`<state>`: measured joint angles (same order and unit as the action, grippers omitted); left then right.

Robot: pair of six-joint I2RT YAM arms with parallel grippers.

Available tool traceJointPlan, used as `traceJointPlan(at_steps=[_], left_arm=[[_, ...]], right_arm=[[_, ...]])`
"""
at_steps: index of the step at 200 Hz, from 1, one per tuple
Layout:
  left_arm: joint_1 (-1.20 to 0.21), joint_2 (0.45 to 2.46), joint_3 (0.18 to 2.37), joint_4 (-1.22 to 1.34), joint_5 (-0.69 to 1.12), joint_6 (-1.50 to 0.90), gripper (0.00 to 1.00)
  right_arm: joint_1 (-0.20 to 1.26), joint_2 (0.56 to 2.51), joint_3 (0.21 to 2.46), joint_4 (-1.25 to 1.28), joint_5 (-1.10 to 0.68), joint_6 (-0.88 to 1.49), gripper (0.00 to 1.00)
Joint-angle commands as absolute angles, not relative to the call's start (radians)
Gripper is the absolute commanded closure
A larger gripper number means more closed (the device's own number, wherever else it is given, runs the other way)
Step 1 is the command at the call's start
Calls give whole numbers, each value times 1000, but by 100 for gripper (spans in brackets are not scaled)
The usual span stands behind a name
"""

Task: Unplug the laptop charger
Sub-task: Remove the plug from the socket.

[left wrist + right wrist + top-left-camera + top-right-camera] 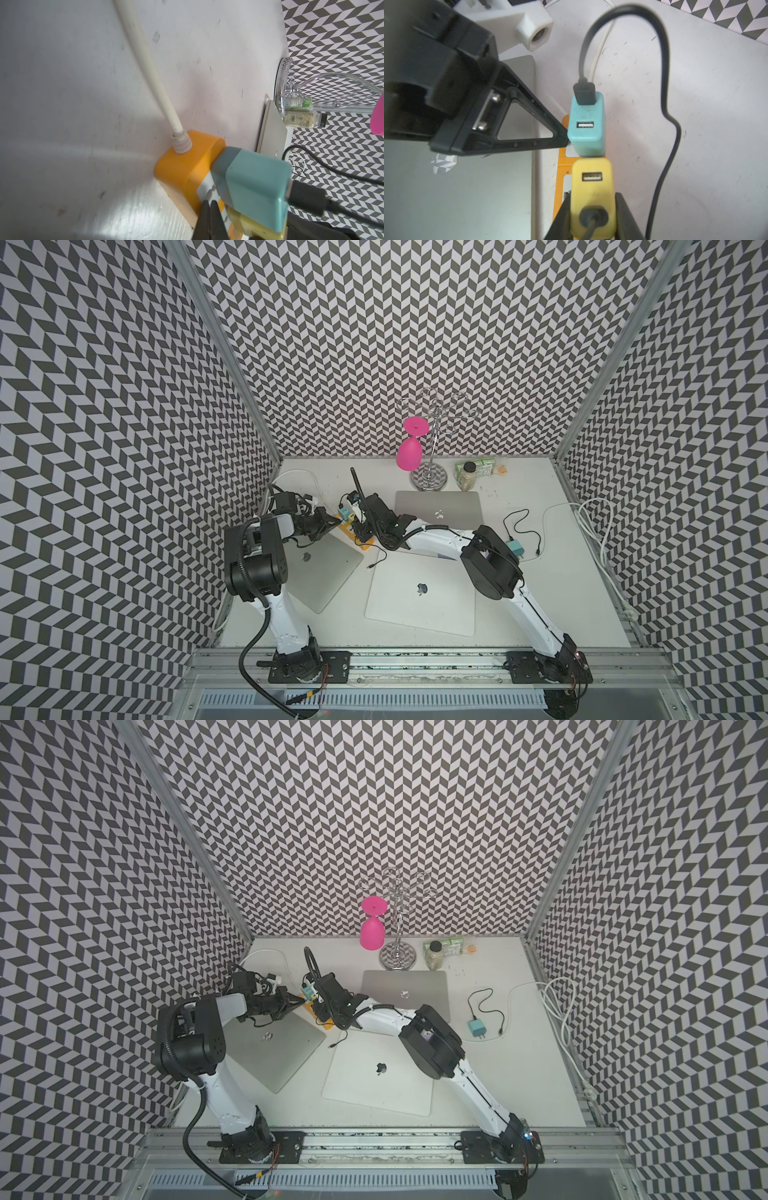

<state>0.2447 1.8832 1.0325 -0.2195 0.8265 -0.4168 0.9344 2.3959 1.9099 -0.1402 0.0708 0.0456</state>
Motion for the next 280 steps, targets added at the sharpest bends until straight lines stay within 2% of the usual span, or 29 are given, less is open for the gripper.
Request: traceJointPlan(at_steps=[1,32,68,199,280], left_arm=[[249,1900,1005,-255,777,-404,100],[249,1904,1006,-259,776,-403,100],[249,1895,1009,-261,776,-405,100],[249,1785,1041,-306,783,-425,100],[249,1681,1037,-340,787,-433,100]], right_arm=[[950,2370,1944,-116,114,7,92],[941,2290,1819,22,64,84,93],[943,2293,1845,-25,56,54,93],[951,2064,1613,71,-40,65,94],[949,1886,1533,28,55,27,93]])
